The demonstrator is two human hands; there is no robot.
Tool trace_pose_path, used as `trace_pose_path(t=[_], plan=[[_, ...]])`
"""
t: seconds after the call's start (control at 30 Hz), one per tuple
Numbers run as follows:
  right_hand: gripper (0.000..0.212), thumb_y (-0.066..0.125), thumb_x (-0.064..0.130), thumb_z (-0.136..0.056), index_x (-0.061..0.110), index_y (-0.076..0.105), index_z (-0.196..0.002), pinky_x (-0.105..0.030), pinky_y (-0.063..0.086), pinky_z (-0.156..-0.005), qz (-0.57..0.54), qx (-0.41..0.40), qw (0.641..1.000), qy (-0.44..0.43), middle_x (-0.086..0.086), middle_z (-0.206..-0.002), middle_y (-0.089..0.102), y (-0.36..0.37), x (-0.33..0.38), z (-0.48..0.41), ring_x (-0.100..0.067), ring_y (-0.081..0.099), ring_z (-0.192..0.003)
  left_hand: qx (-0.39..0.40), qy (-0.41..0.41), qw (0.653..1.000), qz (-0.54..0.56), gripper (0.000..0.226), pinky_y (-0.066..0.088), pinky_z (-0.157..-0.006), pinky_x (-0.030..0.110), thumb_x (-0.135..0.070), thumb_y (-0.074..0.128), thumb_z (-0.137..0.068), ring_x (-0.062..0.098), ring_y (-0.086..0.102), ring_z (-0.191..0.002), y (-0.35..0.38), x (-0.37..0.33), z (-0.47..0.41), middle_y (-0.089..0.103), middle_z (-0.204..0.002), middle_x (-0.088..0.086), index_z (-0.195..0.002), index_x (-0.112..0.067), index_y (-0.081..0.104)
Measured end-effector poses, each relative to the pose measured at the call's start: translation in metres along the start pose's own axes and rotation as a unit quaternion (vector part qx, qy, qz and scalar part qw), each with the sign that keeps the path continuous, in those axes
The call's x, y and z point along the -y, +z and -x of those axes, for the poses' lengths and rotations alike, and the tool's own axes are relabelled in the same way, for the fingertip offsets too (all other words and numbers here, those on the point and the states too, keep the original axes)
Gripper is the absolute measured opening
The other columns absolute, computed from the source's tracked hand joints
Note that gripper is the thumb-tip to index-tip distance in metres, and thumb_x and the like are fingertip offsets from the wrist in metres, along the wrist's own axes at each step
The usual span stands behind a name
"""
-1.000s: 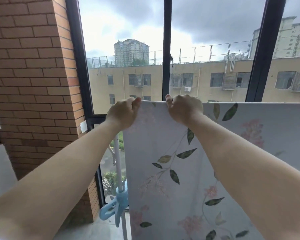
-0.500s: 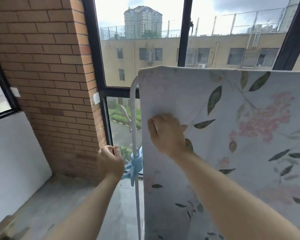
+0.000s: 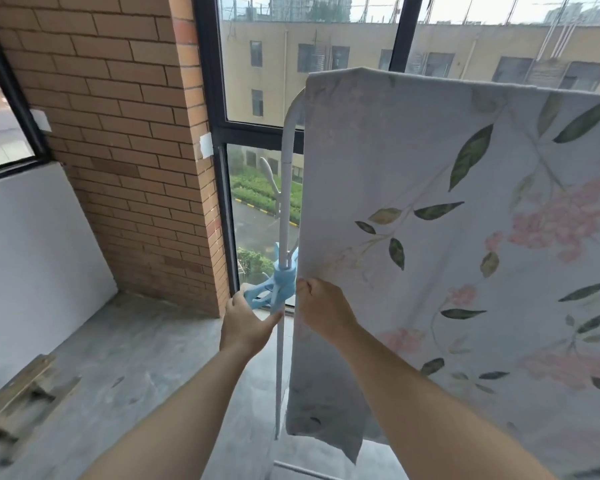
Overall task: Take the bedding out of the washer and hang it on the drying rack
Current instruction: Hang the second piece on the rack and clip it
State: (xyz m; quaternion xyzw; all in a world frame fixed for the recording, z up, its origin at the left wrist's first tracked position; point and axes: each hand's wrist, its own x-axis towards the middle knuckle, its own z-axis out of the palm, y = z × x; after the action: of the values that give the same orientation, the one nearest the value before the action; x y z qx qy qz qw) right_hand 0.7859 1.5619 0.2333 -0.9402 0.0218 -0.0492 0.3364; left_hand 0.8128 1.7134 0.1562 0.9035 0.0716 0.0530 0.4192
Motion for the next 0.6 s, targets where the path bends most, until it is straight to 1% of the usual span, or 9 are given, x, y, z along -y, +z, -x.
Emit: trace_pose_path(t=[0.07,0.13,0.23,0.3,0.37,0.43,0.5,0.6], plan=[[0.041,0.030,0.028,-0.108,0.009,0.056,-0.083,-0.036,0.043,-0.078,0.004,0.012,1.000,0.001,-0.013,-0.090,0.063,0.002,-0.002,0.002,-0.030,0.056,-0.088,-0.004,0.013,1.000,0.020,0.074,0.043,-0.086,0.030,-0.045,0.079,-0.080,0.020,0.051,-0.103,-0.002,0.002,0.000,0.053,-0.124,0.006,-0.135,-0.010,0.045],[0.044,0.028,0.033,-0.109,0.011,0.057,-0.085,-0.035,0.042,-0.080,-0.010,0.015,1.000,0.012,-0.015,-0.096,0.066,0.006,-0.005,0.002,-0.030,0.057,-0.090,-0.016,0.037,0.999,0.020,0.060,0.046,-0.082,0.032,-0.043,0.076,-0.083,0.020,0.052,-0.099,-0.005,0.004,0.001,0.055,-0.116,0.005,-0.127,-0.011,0.050],[0.050,0.026,0.037,-0.109,0.008,0.065,-0.098,-0.035,0.043,-0.086,-0.012,0.020,0.999,0.027,-0.016,-0.106,0.069,0.012,-0.009,0.002,-0.033,0.060,-0.100,-0.039,0.069,0.997,0.018,0.040,0.047,-0.077,0.033,-0.035,0.073,-0.089,0.022,0.055,-0.093,-0.008,0.008,0.005,0.056,-0.105,0.002,-0.116,-0.012,0.054],[0.051,0.025,0.037,-0.109,0.008,0.066,-0.103,-0.035,0.043,-0.087,-0.021,0.023,0.999,0.030,-0.015,-0.109,0.069,0.014,-0.010,0.003,-0.031,0.060,-0.101,-0.055,0.077,0.995,0.012,0.032,0.050,-0.075,0.034,-0.031,0.072,-0.090,0.022,0.057,-0.089,-0.010,0.010,0.008,0.057,-0.102,0.001,-0.110,-0.014,0.055],[0.051,0.025,0.037,-0.109,0.008,0.066,-0.102,-0.034,0.042,-0.086,-0.024,0.027,0.999,0.033,-0.015,-0.109,0.069,0.017,-0.010,0.003,-0.031,0.060,-0.100,-0.067,0.082,0.994,0.009,0.026,0.052,-0.073,0.036,-0.029,0.071,-0.091,0.023,0.058,-0.084,-0.010,0.010,0.012,0.058,-0.099,0.001,-0.104,-0.014,0.055],[0.052,0.024,0.037,-0.109,0.007,0.066,-0.105,-0.036,0.043,-0.090,-0.026,0.033,0.998,0.038,-0.017,-0.112,0.068,0.020,-0.011,0.003,-0.034,0.061,-0.106,-0.076,0.086,0.993,0.005,0.022,0.053,-0.071,0.036,-0.028,0.070,-0.092,0.024,0.059,-0.082,-0.010,0.010,0.014,0.058,-0.095,0.001,-0.100,-0.015,0.054],[0.054,0.023,0.038,-0.109,0.006,0.066,-0.107,-0.036,0.043,-0.092,-0.026,0.040,0.998,0.045,-0.018,-0.115,0.068,0.023,-0.012,0.003,-0.036,0.060,-0.110,-0.086,0.089,0.992,-0.001,0.022,0.055,-0.069,0.036,-0.029,0.070,-0.092,0.022,0.060,-0.080,-0.011,0.008,0.017,0.057,-0.091,-0.001,-0.096,-0.017,0.052],[0.054,0.024,0.039,-0.109,0.006,0.067,-0.107,-0.034,0.041,-0.089,-0.029,0.044,0.997,0.054,-0.018,-0.117,0.068,0.025,-0.013,0.003,-0.036,0.060,-0.111,-0.094,0.093,0.991,-0.007,0.025,0.057,-0.067,0.038,-0.033,0.072,-0.090,0.019,0.059,-0.075,-0.011,0.003,0.020,0.057,-0.086,-0.004,-0.093,-0.021,0.051]])
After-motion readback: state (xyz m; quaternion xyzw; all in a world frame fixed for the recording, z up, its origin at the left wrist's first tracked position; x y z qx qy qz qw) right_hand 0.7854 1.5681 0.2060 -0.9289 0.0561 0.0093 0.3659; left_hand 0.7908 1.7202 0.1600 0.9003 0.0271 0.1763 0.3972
